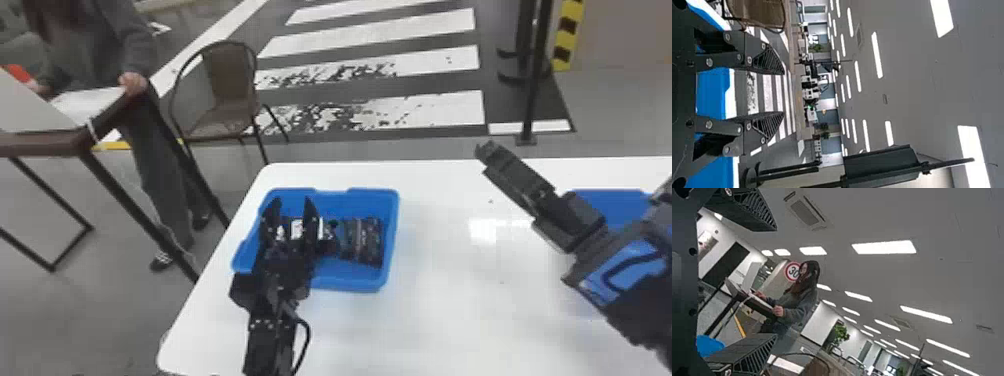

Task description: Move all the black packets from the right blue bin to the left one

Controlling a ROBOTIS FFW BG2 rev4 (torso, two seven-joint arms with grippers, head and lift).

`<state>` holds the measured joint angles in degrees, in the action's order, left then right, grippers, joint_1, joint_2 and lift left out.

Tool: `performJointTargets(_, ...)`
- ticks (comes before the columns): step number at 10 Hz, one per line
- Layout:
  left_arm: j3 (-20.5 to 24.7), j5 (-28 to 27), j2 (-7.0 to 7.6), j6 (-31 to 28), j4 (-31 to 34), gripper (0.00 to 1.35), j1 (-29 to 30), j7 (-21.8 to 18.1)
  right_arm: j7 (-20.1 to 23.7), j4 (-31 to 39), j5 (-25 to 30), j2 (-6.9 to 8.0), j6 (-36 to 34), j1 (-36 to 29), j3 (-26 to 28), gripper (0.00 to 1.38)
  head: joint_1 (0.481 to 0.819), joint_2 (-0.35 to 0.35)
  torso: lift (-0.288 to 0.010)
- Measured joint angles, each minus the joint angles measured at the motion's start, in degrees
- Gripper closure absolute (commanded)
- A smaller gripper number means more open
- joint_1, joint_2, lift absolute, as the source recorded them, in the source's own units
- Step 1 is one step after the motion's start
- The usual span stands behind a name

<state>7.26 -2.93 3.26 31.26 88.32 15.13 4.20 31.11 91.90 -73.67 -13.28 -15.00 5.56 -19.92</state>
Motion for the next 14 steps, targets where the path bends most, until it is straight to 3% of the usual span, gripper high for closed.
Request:
performJointTargets(1,-0.3,1.0,-0.04,3.1,0.0,0.19,0.6,-0.3,-0.1,0.5,2.9,0.23,0.7,-1.0,2.6,0.06,0.688,0.314,-0.140)
performJointTargets(3,-3.1,4.8,0.19,10.6,0.8,0.18,2.0,-0.9,-3.7,6.1,15.2,0.95,1.3,-5.0,9.8,0.06,0.683,0.241,-0.140)
performJointTargets(7,-7.5,8.8,1.28,11.9,12.3,0.18,9.7,-1.5,-15.0,24.4,38.2,3.81,-6.2,-16.6,23.3,0.08,0.695,0.105,-0.140)
performJointTargets(11,-8.7,11.4,1.42,14.4,13.7,0.21,11.9,-1.5,-23.3,29.5,45.9,4.37,-18.7,-20.8,29.5,0.08,0.695,0.021,-0.140)
performJointTargets(12,-9.1,11.3,1.52,15.0,13.7,0.22,11.9,-1.5,-27.2,31.2,46.6,4.61,-20.6,-22.1,29.8,0.08,0.695,-0.002,-0.140)
performJointTargets(14,-9.2,11.4,1.62,15.2,13.7,0.22,12.3,-1.5,-29.9,30.7,46.8,5.48,-21.6,-23.6,31.7,0.08,0.695,-0.031,-0.140)
